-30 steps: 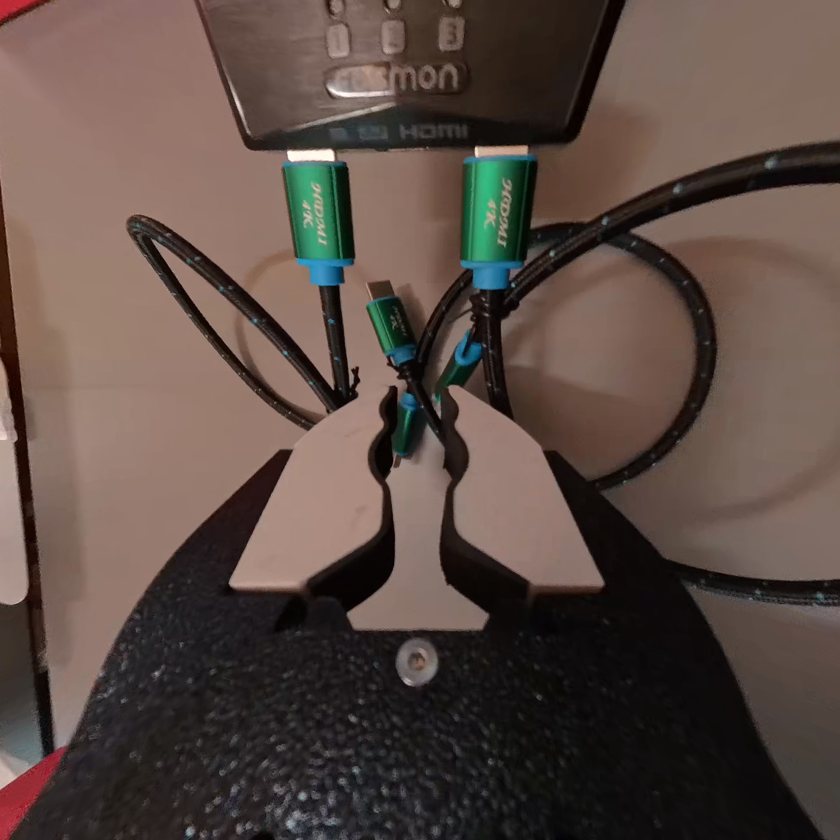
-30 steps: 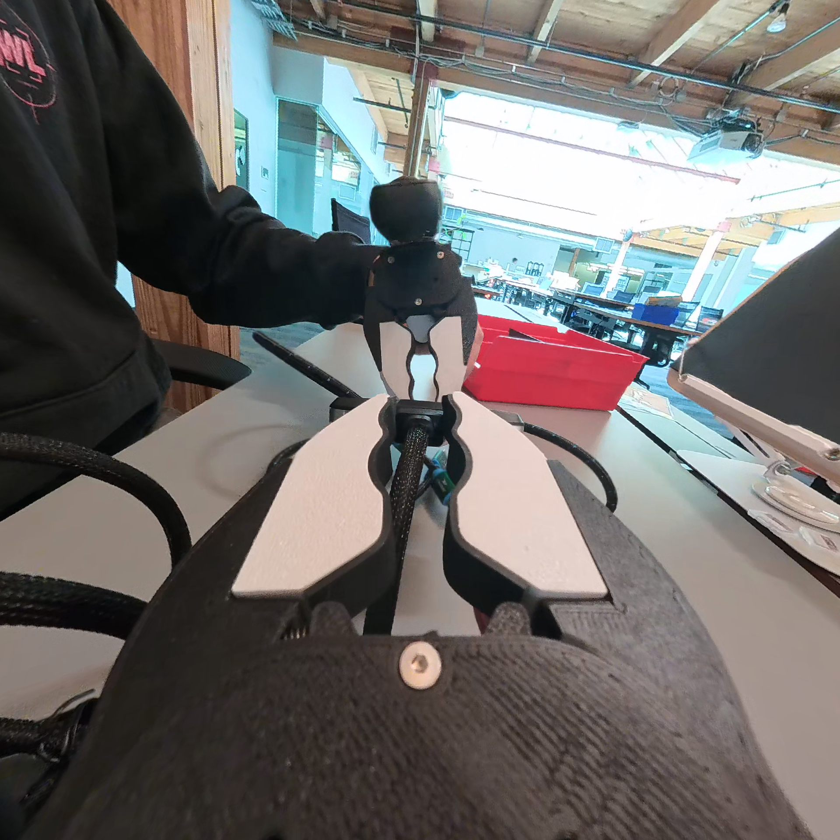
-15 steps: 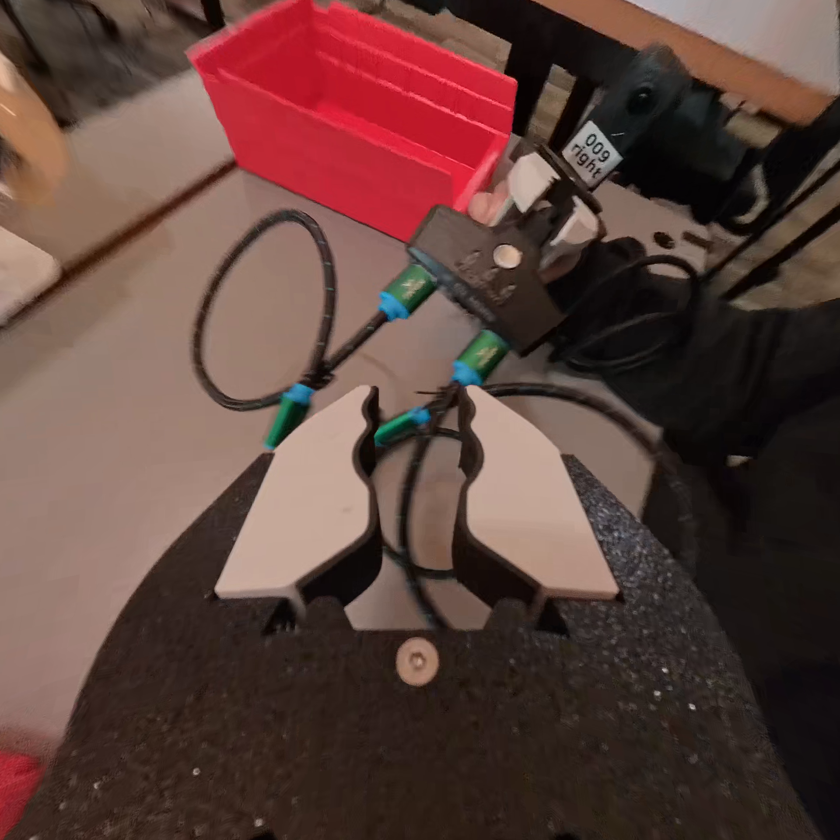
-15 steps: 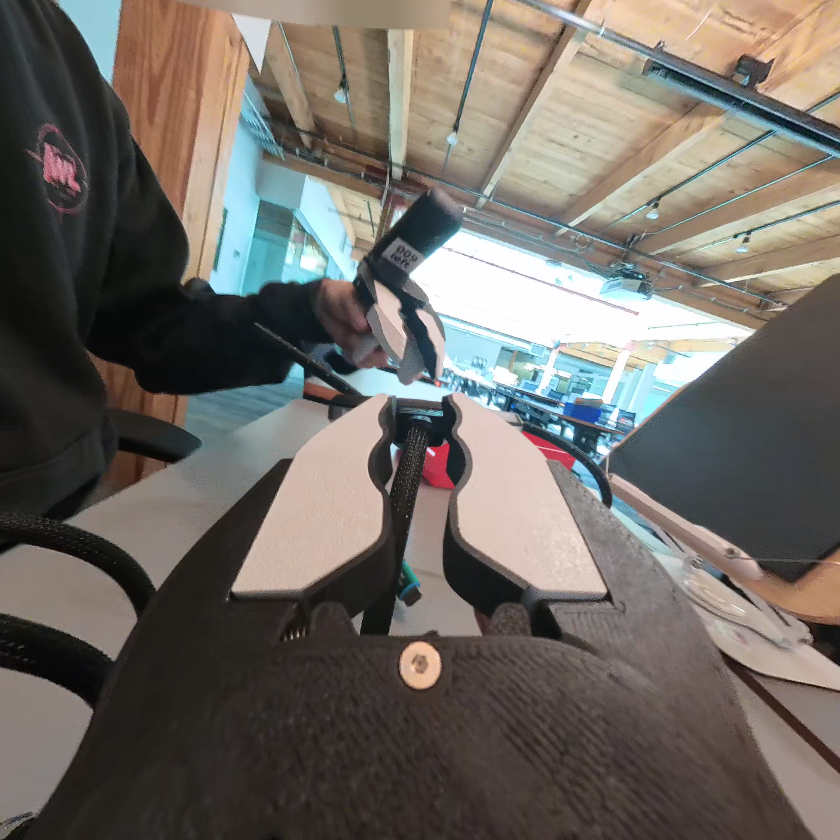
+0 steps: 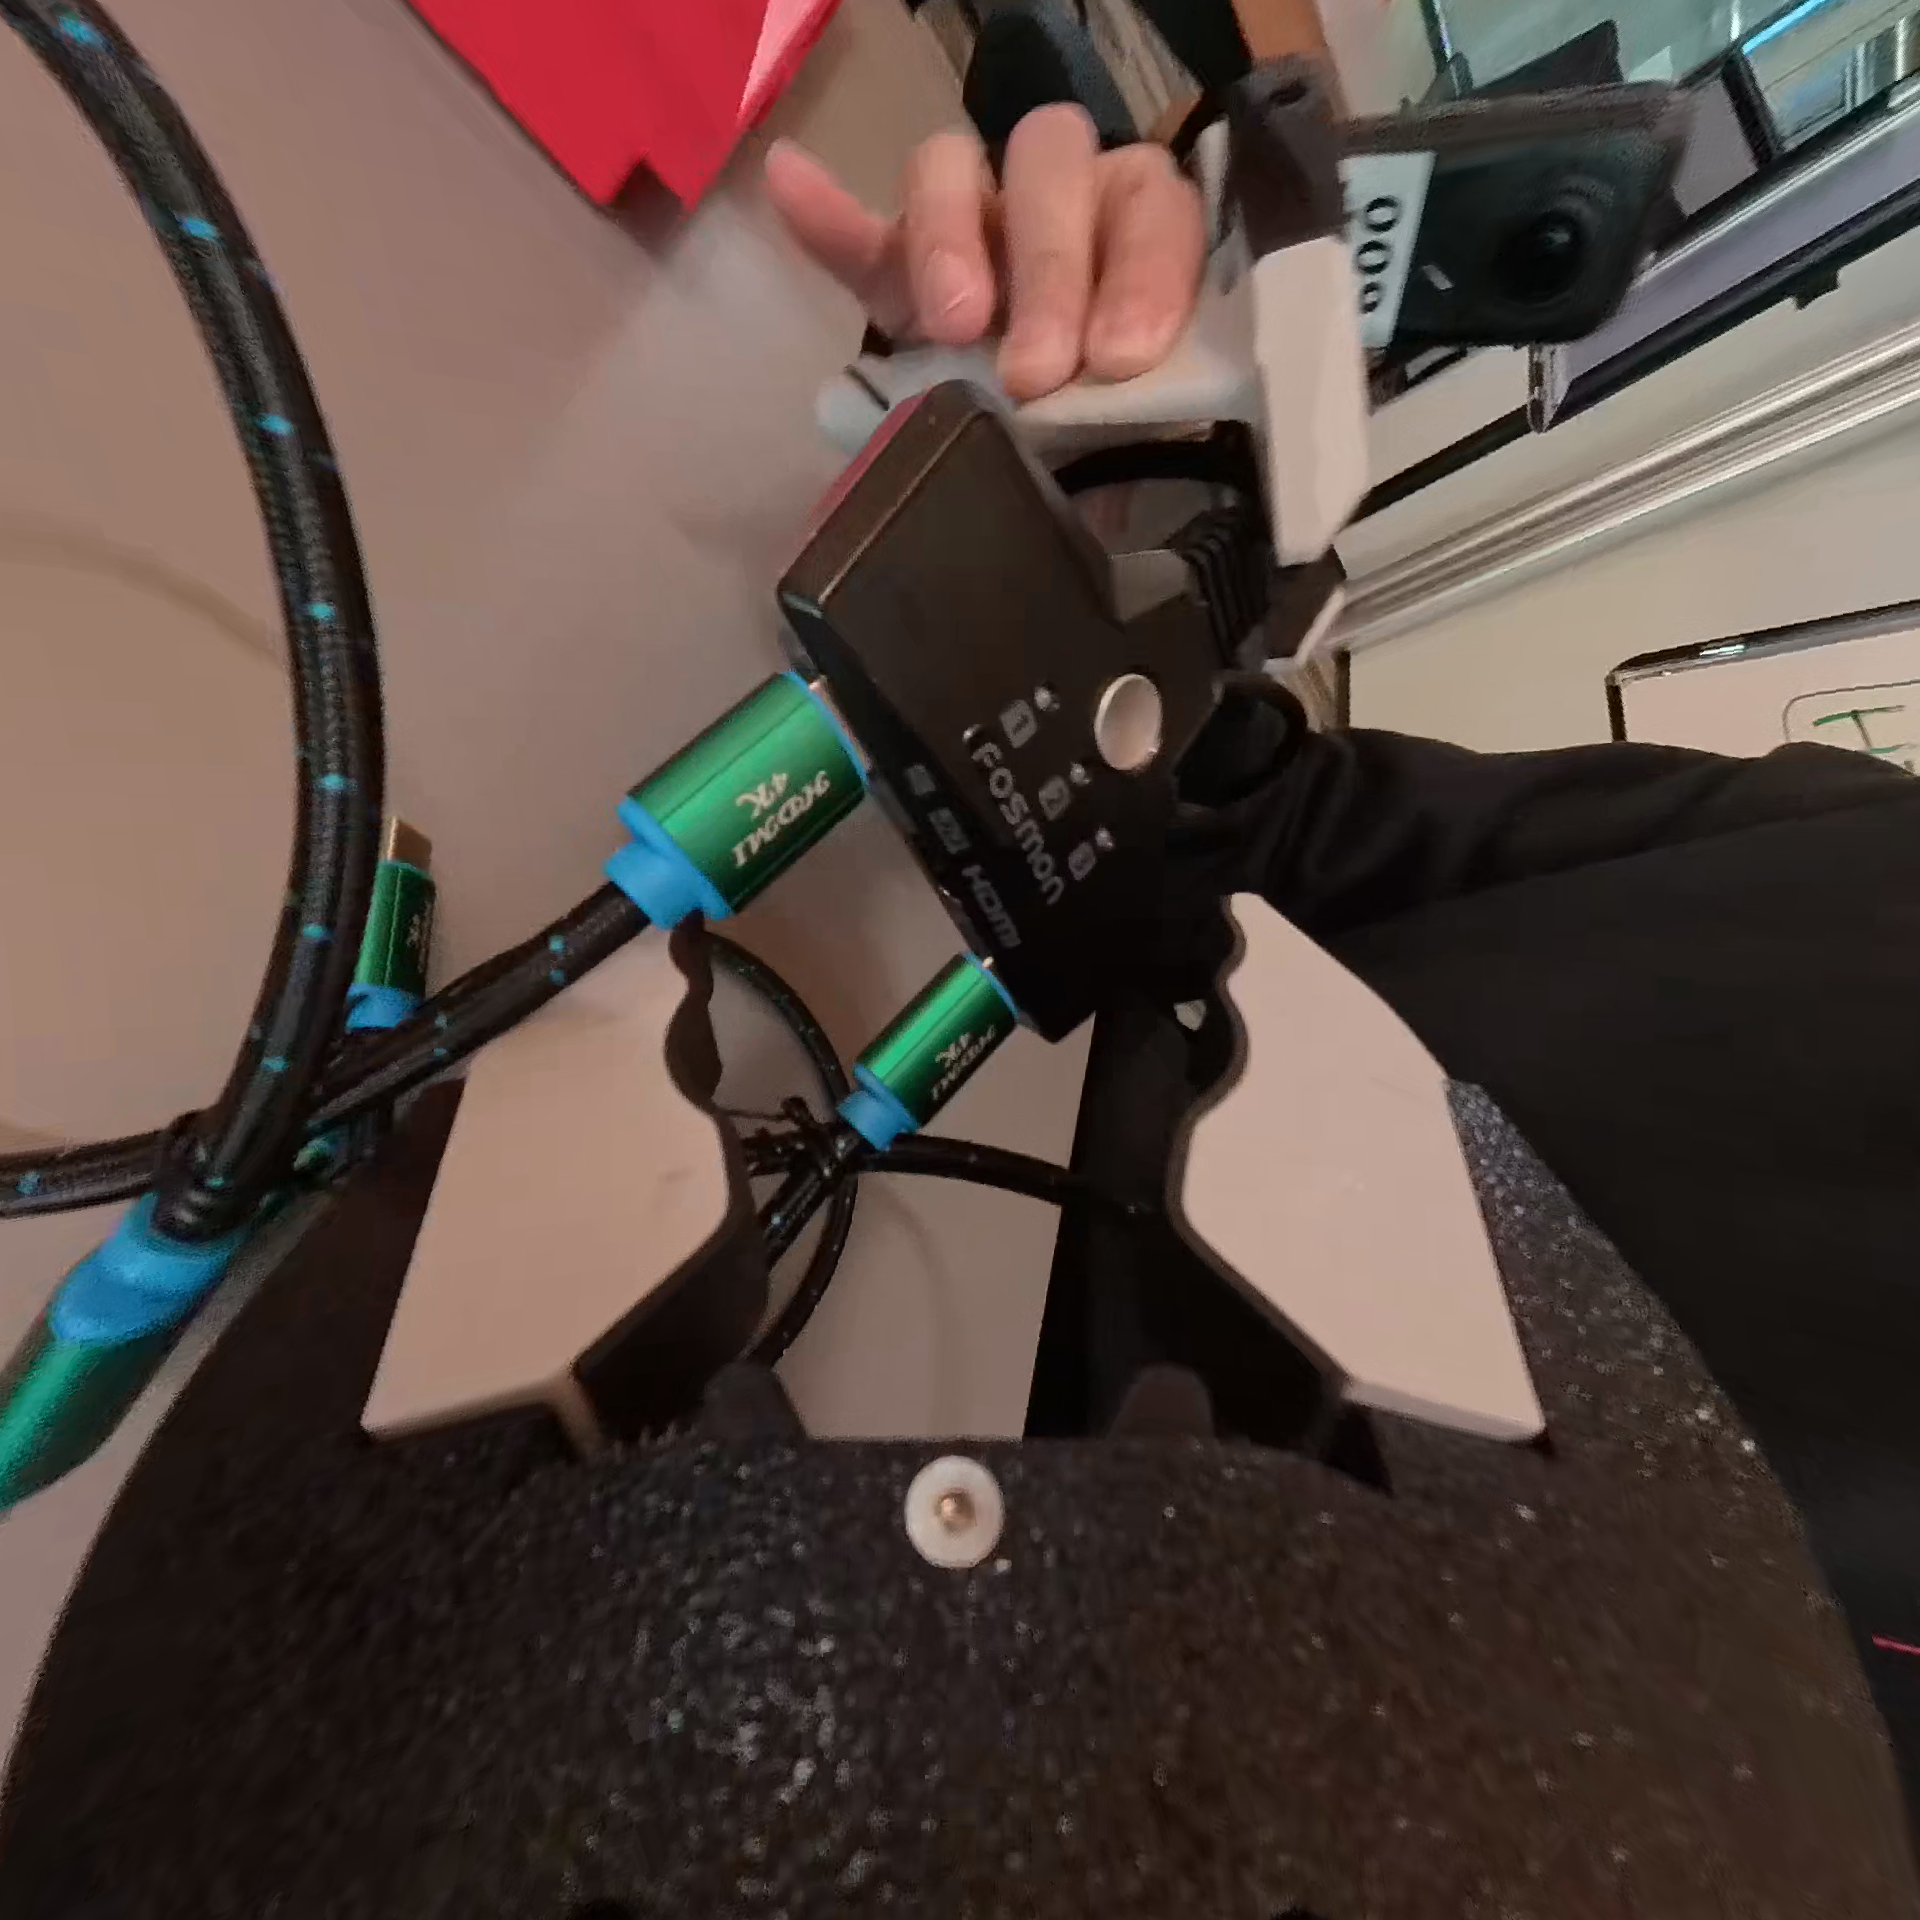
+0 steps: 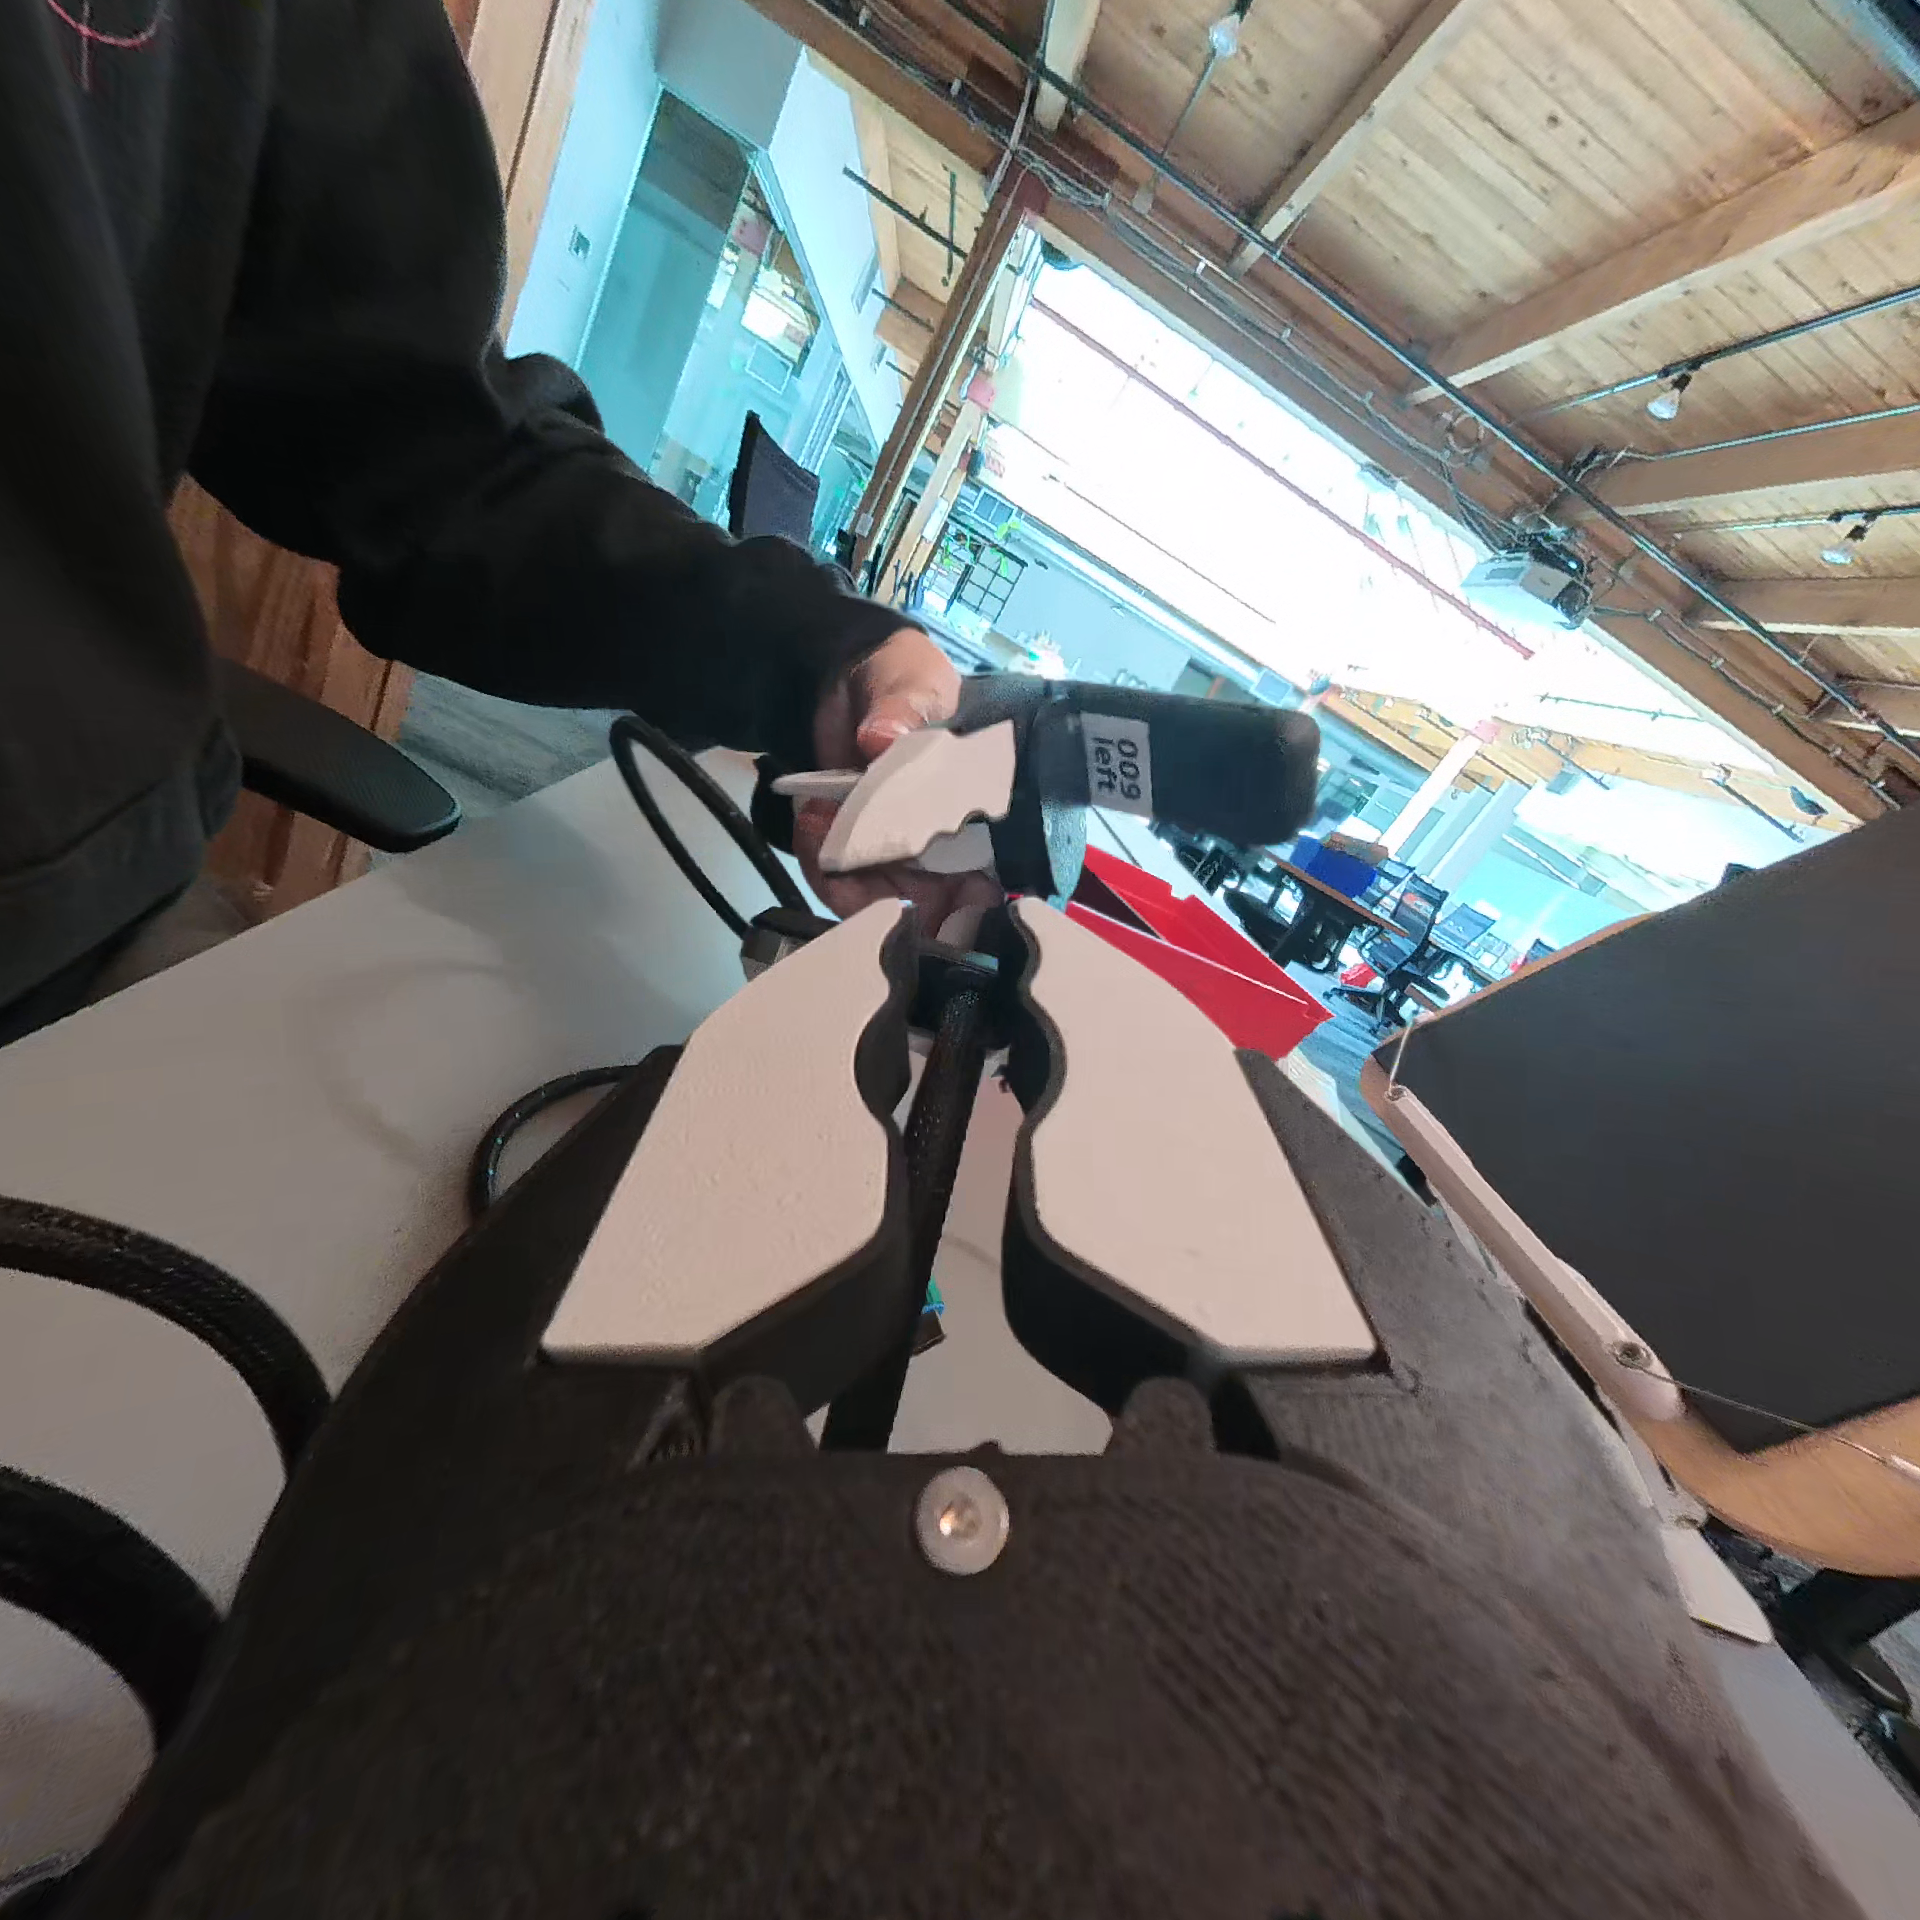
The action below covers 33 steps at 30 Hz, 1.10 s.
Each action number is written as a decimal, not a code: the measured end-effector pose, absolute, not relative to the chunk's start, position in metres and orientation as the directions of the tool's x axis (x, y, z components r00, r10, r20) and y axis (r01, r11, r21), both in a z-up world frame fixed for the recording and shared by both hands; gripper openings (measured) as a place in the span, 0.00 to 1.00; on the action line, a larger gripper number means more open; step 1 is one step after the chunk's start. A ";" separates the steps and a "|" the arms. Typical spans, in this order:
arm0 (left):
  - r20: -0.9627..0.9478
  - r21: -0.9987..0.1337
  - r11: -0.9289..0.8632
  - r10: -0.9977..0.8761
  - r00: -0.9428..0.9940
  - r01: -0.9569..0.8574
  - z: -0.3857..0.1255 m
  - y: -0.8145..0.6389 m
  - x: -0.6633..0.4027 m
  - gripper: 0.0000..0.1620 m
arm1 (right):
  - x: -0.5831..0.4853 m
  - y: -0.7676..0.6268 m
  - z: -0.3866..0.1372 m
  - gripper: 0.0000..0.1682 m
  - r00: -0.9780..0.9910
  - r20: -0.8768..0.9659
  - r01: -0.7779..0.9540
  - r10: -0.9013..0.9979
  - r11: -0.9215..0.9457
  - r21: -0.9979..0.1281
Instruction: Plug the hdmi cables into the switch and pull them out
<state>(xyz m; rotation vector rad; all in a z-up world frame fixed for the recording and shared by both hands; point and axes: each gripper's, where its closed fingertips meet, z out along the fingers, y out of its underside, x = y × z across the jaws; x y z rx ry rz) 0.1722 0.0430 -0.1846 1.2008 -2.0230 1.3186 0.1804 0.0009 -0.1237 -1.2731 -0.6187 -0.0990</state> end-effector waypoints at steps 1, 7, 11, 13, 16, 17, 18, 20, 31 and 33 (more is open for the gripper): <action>0.751 -0.483 0.178 -0.420 -0.510 -0.857 -0.190 0.043 0.172 0.55 | 0.179 0.002 -0.125 0.08 0.830 0.490 0.410 0.267 0.304 -0.860; 0.881 -0.419 0.064 -0.212 -0.422 -0.906 -0.189 0.033 0.181 0.35 | 0.191 0.006 -0.133 0.01 0.870 0.418 0.349 0.263 0.270 -0.897; 0.845 -0.480 0.044 -0.244 -0.476 -0.876 -0.197 0.035 0.191 0.20 | 0.189 0.003 -0.129 0.01 0.875 0.392 0.300 0.284 0.317 -0.900; 0.815 -0.518 0.050 -0.274 -0.511 -0.854 -0.198 0.038 0.193 0.19 | 0.192 0.001 -0.130 0.02 0.882 0.374 0.277 0.286 0.327 -0.904; 0.756 -0.578 0.063 -0.335 -0.563 -0.814 -0.195 0.047 0.196 0.15 | 0.210 0.006 -0.134 0.22 0.918 0.353 0.305 0.181 0.249 -0.919; 0.748 -0.577 0.066 -0.358 -0.559 -0.814 -0.194 0.051 0.196 0.15 | 0.215 0.008 -0.137 0.28 0.923 0.356 0.323 0.142 0.214 -0.922; 0.745 -0.568 0.074 -0.375 -0.551 -0.819 -0.193 0.054 0.195 0.14 | 0.215 0.010 -0.138 0.30 0.923 0.360 0.331 0.139 0.195 -0.923; 0.761 -0.526 0.100 -0.387 -0.520 -0.844 -0.191 0.058 0.191 0.14 | 0.207 0.013 -0.140 0.26 0.913 0.368 0.333 0.174 0.199 -0.922; 0.772 -0.381 0.175 -0.480 -0.416 -0.908 -0.188 0.075 0.193 0.14 | 0.201 0.029 -0.161 0.13 0.876 0.445 0.437 0.187 0.085 -0.895; 0.760 -0.380 0.180 -0.497 -0.418 -0.907 -0.188 0.077 0.196 0.14 | 0.204 0.031 -0.163 0.13 0.881 0.443 0.437 0.167 0.071 -0.897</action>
